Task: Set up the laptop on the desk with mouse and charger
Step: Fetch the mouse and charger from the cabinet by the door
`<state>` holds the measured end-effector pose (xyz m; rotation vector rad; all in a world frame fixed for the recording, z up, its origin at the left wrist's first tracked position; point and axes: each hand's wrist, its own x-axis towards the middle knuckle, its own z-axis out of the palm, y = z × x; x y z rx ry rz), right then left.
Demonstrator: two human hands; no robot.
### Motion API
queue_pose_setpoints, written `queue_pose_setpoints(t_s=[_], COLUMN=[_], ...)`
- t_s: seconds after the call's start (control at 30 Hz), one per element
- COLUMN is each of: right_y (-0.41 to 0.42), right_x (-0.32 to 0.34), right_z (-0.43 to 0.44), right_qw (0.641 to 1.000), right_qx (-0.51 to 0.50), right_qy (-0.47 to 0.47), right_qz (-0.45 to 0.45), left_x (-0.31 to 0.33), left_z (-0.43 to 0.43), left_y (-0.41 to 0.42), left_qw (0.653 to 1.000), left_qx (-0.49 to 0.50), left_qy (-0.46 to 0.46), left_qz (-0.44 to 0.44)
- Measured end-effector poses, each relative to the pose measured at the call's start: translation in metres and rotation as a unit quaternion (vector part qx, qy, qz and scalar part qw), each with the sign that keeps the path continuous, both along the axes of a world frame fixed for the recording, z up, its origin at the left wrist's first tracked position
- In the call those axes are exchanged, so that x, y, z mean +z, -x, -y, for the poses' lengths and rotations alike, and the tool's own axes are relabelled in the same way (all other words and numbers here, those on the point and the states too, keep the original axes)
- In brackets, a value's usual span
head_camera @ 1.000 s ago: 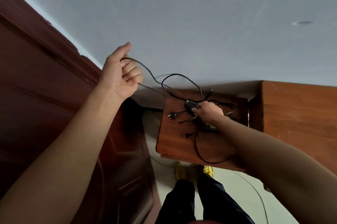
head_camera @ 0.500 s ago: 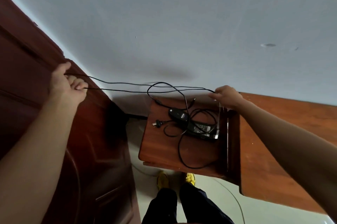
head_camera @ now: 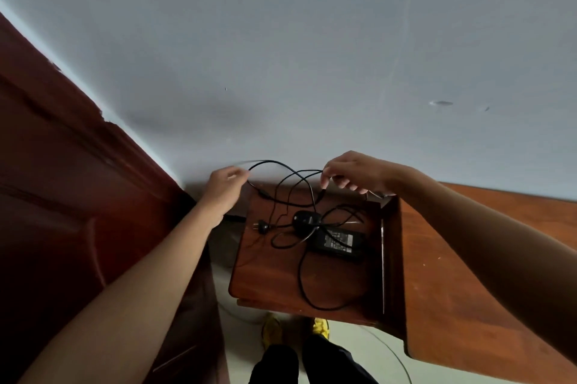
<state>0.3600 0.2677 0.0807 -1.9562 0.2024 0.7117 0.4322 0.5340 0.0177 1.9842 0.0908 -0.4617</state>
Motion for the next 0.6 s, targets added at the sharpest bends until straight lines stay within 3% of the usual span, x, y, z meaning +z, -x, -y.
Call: queue_pose_setpoints(t_s=[0.13,0.27,0.33,0.5,0.6], right_y=[-0.006,-0.015,-0.015,-0.003,0.012], right_x=[-0.005,-0.011,-0.016,-0.051,-0.094], right_z=[0.005,0.018,0.027,0.047,0.039], right_qw=[0.998,0.997,0.998,0.991,0.972], right_qx=[0.053,0.038,0.018,-0.014,0.004], right_qy=[-0.024,-0.052,-0.040,0.121,0.223], right_qz=[-0.031,-0.051,-0.042,0.049,0.078], left_x=[0.006,0.000,-0.003,0.010,0.032], left_z=[0.044,0.065,0.071,0.062,0.048], left_y=[0.010,0.031,0.038,0.016,-0.008], left_qw=[0.989,0.954,0.944,0.947,0.930], left_qx=[-0.073,-0.182,-0.179,-0.088,-0.045], left_qy=[0.078,0.097,0.133,0.214,0.294], left_qz=[-0.102,-0.219,-0.245,-0.224,-0.215])
